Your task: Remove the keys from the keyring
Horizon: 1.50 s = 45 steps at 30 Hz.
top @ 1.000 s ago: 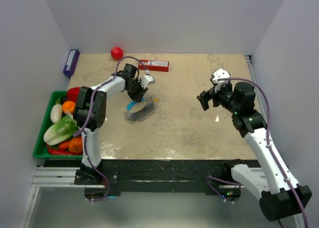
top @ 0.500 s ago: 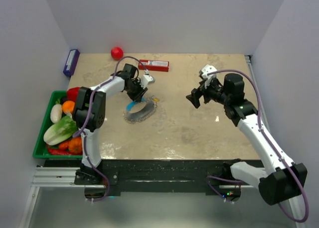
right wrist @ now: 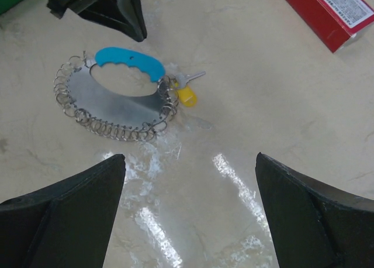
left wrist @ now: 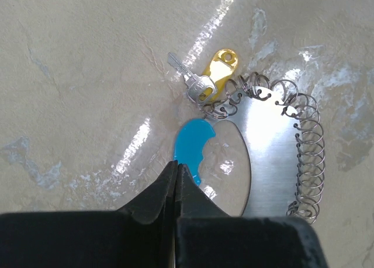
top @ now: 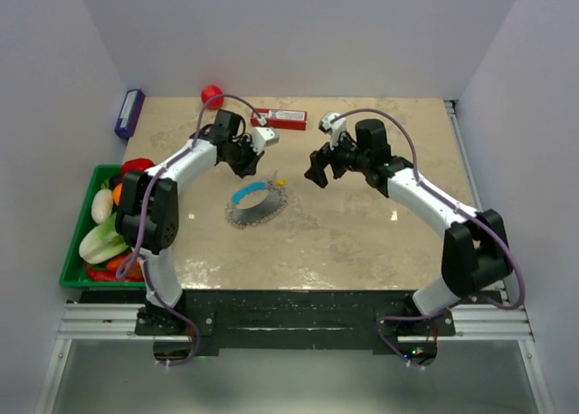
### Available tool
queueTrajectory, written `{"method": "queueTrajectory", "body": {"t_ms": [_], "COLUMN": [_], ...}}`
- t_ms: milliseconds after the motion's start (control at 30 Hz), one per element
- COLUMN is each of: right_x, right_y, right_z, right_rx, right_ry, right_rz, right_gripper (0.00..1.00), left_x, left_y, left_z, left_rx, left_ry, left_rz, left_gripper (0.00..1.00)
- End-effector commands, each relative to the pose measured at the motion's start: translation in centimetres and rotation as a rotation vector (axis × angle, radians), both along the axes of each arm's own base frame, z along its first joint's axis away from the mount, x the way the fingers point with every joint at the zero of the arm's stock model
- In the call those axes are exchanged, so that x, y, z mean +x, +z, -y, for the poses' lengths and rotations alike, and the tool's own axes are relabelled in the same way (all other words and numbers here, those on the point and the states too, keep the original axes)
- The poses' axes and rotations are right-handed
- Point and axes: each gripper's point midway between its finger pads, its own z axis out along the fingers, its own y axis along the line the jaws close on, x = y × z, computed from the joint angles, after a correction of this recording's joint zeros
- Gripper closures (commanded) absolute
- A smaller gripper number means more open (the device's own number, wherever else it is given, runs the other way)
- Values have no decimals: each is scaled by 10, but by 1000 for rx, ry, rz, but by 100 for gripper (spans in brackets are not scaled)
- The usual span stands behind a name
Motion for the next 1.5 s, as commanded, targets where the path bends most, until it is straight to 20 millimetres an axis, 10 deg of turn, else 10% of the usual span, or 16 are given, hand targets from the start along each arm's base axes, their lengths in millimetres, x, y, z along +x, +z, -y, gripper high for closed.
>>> {"method": "queueTrajectory", "body": {"t_ms": [0,200,567,1000,1467], "right_x": [25,33,23,8,3], "right_y": [24,21,31,36,16], "right_z": [-26,-23,1,11,-6], "right_rx": [101,114,47,31,-28], "right_ry": [9,-75,-141,-146,-69], "right_rz": [16,11,76,87,77], "right_gripper": [5,8,7,6,2], "left_x": [-1,4,10,0,2], "left_y": [22,-4,-38,-37,-25], "left_z": [7,21,31,47,6], "left_rx": [-61,-111,-68,-97,109], "left_ry": [-21,-23,11,-37,-43], "left_rz": [59,-4,-119,-136,-11], "left_gripper": [97,76,74,70,47]}}
